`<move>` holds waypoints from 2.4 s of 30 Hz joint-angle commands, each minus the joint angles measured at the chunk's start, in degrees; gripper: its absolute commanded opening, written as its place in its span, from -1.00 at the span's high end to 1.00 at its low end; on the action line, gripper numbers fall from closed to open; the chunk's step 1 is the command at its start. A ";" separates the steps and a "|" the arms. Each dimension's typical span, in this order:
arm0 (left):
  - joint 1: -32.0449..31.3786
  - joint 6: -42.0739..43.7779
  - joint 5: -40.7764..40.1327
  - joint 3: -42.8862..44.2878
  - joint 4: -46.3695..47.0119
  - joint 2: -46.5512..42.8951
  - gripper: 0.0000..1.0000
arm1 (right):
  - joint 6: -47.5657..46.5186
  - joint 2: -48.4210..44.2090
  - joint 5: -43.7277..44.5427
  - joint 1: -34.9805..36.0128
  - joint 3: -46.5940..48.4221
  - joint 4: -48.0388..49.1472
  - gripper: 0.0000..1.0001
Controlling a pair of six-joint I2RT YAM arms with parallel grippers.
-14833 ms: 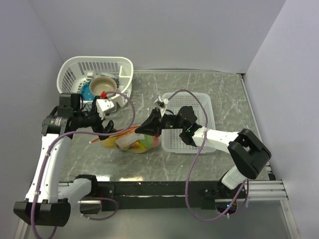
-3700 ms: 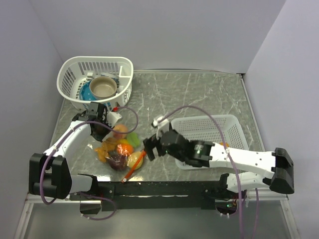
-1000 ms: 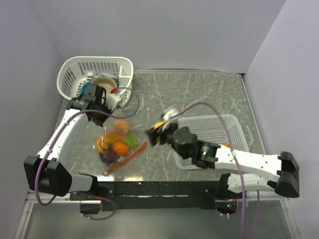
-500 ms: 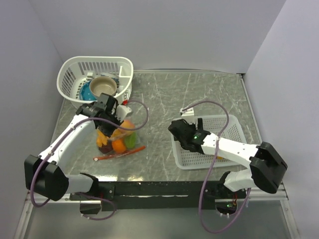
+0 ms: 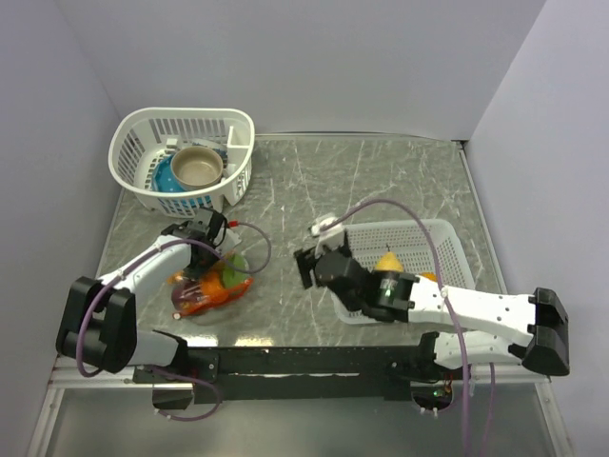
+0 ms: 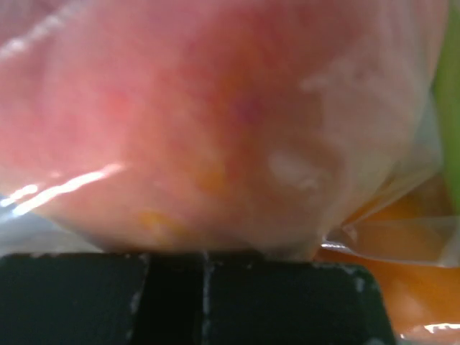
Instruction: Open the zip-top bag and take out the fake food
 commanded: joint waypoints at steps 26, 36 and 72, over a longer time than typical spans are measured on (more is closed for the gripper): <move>2.79 -0.83 27.87 4.02 -18.43 4.24 0.98 | -7.69 32.92 -31.11 4.35 5.19 37.76 -0.64; 3.32 -0.21 15.28 -1.36 -7.79 8.63 0.98 | -7.34 25.19 -30.48 3.56 -5.98 40.22 -0.58; -5.03 0.84 22.66 10.60 -13.59 13.12 0.98 | -15.25 47.69 -39.36 -1.19 12.38 45.59 -0.74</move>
